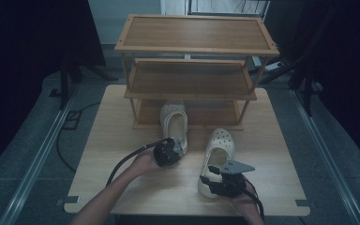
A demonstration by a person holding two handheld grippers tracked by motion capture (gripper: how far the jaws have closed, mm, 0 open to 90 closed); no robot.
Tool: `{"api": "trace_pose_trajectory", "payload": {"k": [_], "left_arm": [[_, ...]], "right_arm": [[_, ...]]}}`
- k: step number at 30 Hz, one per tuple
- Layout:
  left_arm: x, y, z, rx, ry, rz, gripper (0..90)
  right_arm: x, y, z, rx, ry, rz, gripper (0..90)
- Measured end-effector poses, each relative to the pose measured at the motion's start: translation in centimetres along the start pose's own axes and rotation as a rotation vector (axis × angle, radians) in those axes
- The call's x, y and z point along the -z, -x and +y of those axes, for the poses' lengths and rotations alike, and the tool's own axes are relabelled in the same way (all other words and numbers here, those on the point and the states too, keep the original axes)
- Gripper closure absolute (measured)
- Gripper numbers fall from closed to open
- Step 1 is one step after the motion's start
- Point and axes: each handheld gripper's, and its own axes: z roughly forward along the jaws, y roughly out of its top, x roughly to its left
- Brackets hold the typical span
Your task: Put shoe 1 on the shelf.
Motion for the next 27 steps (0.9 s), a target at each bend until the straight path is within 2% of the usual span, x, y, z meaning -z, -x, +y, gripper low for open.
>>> {"api": "trace_pose_trajectory", "payload": {"k": [2,4,7,8,9,10,12,16,21,27], "left_arm": [[0.1,-0.6,-0.2,0.019,0.008,0.018,90.0],[0.3,-1.2,-0.3,0.066,0.029,0.032,90.0],[0.4,-2.1,-0.4,0.093,0.041,0.059,90.0],[0.4,-2.4,-0.4,0.091,0.032,0.068,90.0],[0.2,-2.6,-0.5,0.117,0.034,0.068,90.0],[0.0,-2.8,-0.5,0.121,0.033,0.078,90.0],[-0.2,-3.2,-0.5,0.145,0.053,0.07,90.0],[-0.8,-3.7,-0.2,0.153,0.07,0.077,90.0],[-1.1,-4.5,0.1,0.171,0.064,0.09,90.0],[-1.7,-5.4,0.4,0.204,0.08,0.124,89.5]], "right_arm": [[0.0,0.0,0.0,-0.001,0.0,0.0,48.1],[-0.1,0.0,0.0,-0.001,-0.003,0.002,48.2],[-0.1,0.1,-0.1,-0.004,-0.006,0.002,48.1],[-0.2,0.1,-0.1,-0.002,-0.007,0.002,48.1],[-0.2,0.0,-0.1,-0.002,-0.006,0.001,48.1],[-0.2,0.0,-0.1,-0.001,-0.007,0.0,48.1],[-0.2,0.1,-0.1,0.0,-0.008,0.001,48.1],[-0.2,0.1,-0.2,-0.003,-0.01,-0.001,48.1],[-0.1,0.2,-0.2,-0.003,-0.008,-0.001,48.1],[-0.1,0.2,-0.2,-0.003,-0.006,-0.004,48.1]]}}
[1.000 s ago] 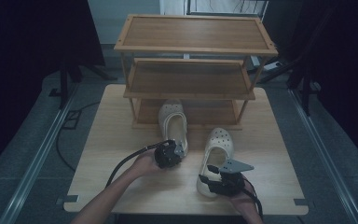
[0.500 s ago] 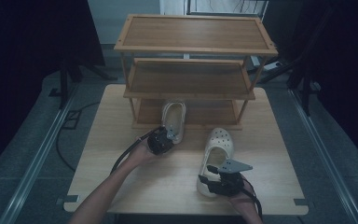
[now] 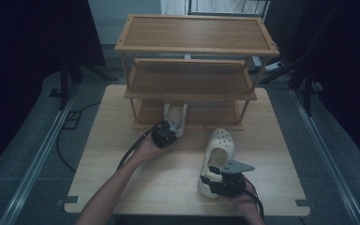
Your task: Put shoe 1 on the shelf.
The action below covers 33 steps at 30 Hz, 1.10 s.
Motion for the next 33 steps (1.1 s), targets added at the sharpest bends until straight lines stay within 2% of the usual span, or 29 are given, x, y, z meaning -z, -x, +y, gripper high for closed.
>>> {"api": "trace_pose_trajectory", "payload": {"k": [11,14,18,20,22,26,29,33], "left_arm": [[-0.7,-0.5,0.3,0.03,0.017,0.029,85.4],[-0.8,-0.5,0.5,0.027,0.019,0.034,84.2],[-0.9,-0.4,0.6,0.019,0.015,0.031,80.7],[-0.8,-0.3,0.6,0.019,0.016,0.028,75.4],[-0.5,-0.1,0.5,0.027,0.023,0.019,72.6],[0.7,0.5,0.2,0.018,0.043,0.01,66.8],[2.0,1.0,-0.2,0.015,0.066,-0.032,60.4],[3.2,1.5,-0.8,0.02,0.084,-0.054,57.1]], "right_arm": [[0.1,0.1,0.0,0.001,0.001,-0.003,48.1],[0.1,0.0,0.0,0.001,0.001,-0.003,48.1],[0.1,0.1,0.0,0.001,0.001,-0.003,48.0],[0.1,0.0,0.0,0.001,0.002,-0.002,48.0],[0.2,0.0,0.0,0.002,0.003,-0.002,48.0],[0.3,0.1,0.1,0.004,0.005,-0.002,48.0],[0.3,0.1,0.2,0.005,0.007,-0.005,47.8],[0.2,0.0,0.2,0.009,0.006,-0.003,47.8]]}}
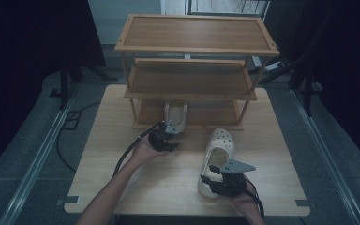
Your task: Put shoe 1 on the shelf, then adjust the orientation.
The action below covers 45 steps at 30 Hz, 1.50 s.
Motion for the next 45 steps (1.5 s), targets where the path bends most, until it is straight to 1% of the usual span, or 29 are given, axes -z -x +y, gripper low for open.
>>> {"api": "trace_pose_trajectory", "payload": {"k": [4,5,6,7,8,10,11,12,14,15,16,19,22,23,26,28,29,30,31,33,34,35,36,37,38,39,40,42,45], "left_arm": [[1.3,0.6,-0.6,-0.018,0.002,-0.012,53.6],[1.7,0.8,-0.7,-0.014,0.008,-0.016,52.9],[2.0,1.0,-1.0,0.005,0.026,-0.024,52.5],[2.3,1.2,-1.1,0.012,0.033,-0.031,52.2],[2.7,1.4,-1.4,0.021,0.039,-0.036,51.3],[3.0,1.8,-1.8,0.032,0.048,-0.045,51.3],[3.2,2.0,-2.0,0.03,0.046,-0.046,50.9],[3.4,2.3,-2.4,0.037,0.042,-0.039,50.8],[3.7,2.8,-3.0,0.04,0.04,-0.045,50.3],[3.8,2.9,-3.1,0.043,0.042,-0.049,50.3],[4.0,3.2,-3.4,0.041,0.044,-0.059,50.3],[4.2,3.9,-4.2,0.046,0.055,-0.074,49.8],[4.2,4.4,-4.9,0.063,0.049,-0.086,48.1],[4.1,4.6,-5.1,0.067,0.046,-0.089,47.7],[3.9,4.9,-5.7,0.083,0.052,-0.099,47.4],[3.9,4.9,-5.8,0.083,0.043,-0.096,47.2],[3.9,4.9,-5.9,0.094,0.051,-0.097,47.2],[3.9,4.9,-6.0,0.102,0.058,-0.104,47.2],[4.0,4.9,-6.2,0.111,0.064,-0.106,47.2],[3.9,5.0,-6.5,0.117,0.062,-0.105,47.3],[3.8,5.0,-6.6,0.115,0.052,-0.102,47.2],[3.9,5.0,-6.8,0.108,0.046,-0.096,47.2],[3.9,4.9,-7.0,0.115,0.048,-0.096,47.2],[4.0,4.8,-7.1,0.121,0.049,-0.095,47.2],[4.1,4.7,-7.2,0.126,0.051,-0.094,47.2],[4.3,4.6,-7.4,0.139,0.058,-0.092,47.2],[4.4,4.5,-7.6,0.149,0.062,-0.091,47.2],[4.5,4.4,-7.7,0.156,0.066,-0.092,47.3],[4.6,4.4,-7.8,0.159,0.066,-0.092,47.2]], "right_arm": [[0.0,0.0,0.2,0.001,0.006,-0.002,48.1],[0.0,0.0,0.2,0.0,0.007,-0.002,48.4],[0.1,0.0,0.3,0.002,0.007,-0.001,48.8],[0.1,0.1,0.3,0.005,0.008,-0.001,50.0],[0.1,0.1,0.3,0.004,0.009,0.003,52.8],[0.1,0.1,0.3,0.004,0.008,0.003,53.9],[0.1,0.1,0.3,0.004,0.006,0.005,55.7],[0.1,0.1,0.3,0.009,0.001,0.003,57.7],[0.0,0.1,0.6,0.023,-0.009,0.0,65.7],[0.0,0.1,0.6,0.023,-0.009,0.0,65.7],[0.0,0.0,0.7,0.025,-0.01,-0.001,67.9],[-0.4,-0.1,0.9,0.031,-0.026,-0.008,76.4],[-1.1,-0.5,1.1,0.05,-0.058,-0.015,81.5],[-1.3,-0.7,1.2,0.062,-0.06,-0.029,83.2],[-1.5,-0.8,1.7,0.068,-0.075,-0.032,84.3],[-1.7,-1.2,1.9,0.086,-0.063,-0.018,84.3],[-2.0,-1.8,2.0,0.112,-0.074,-0.01,84.3],[-2.1,-2.1,2.0,0.122,-0.081,-0.014,84.3],[-2.1,-2.1,2.0,0.122,-0.081,-0.014,84.3],[-2.5,-2.3,2.0,0.133,-0.108,-0.018,84.3],[-2.7,-2.2,1.6,0.129,-0.13,-0.033,84.7],[-2.7,-2.2,1.6,0.129,-0.13,-0.033,84.7],[-2.5,-2.1,1.4,0.114,-0.117,-0.019,84.7],[-1.8,-1.7,1.1,0.099,-0.116,-0.012,85.5],[-1.8,-1.7,1.1,0.099,-0.116,-0.012,85.5],[-1.5,-1.5,0.9,0.09,-0.115,-0.011,85.6],[-0.7,-1.2,0.4,0.073,-0.111,-0.007,85.6],[0.2,-0.6,-0.2,0.053,-0.105,0.003,85.2],[1.5,0.4,-0.9,0.024,-0.103,0.03,82.4]]}}
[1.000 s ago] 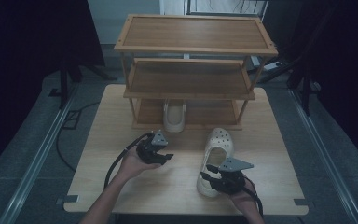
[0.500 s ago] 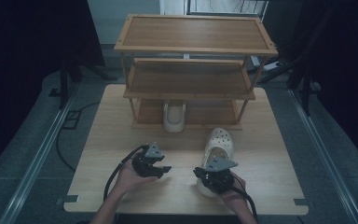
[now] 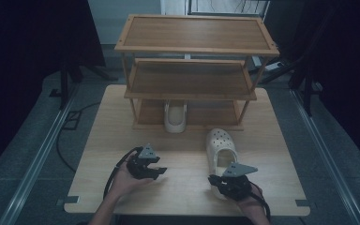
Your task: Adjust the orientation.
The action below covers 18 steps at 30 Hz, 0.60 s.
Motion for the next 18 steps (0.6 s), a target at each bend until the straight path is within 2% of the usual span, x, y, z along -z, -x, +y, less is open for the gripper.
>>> {"api": "trace_pose_trajectory", "payload": {"k": [3,5,10,13,18], "left_arm": [[0.0,0.1,0.0,0.0,-0.003,-0.001,47.2],[-0.1,0.0,0.0,0.004,0.003,-0.004,47.2],[0.2,-0.1,-0.1,0.009,0.013,-0.001,47.2],[0.4,-0.2,-0.2,0.015,0.018,0.002,47.2],[0.7,-0.3,-0.2,0.017,0.024,0.002,47.2]], "right_arm": [[1.1,0.8,-0.9,-0.023,0.013,0.019,79.6],[1.3,0.9,-1.1,-0.017,0.026,0.041,77.8],[0.6,0.4,-0.8,0.034,0.007,0.046,69.4],[1.0,0.1,-0.5,0.048,0.028,0.042,66.3],[2.5,0.6,-0.2,0.034,0.087,0.019,65.8]]}}
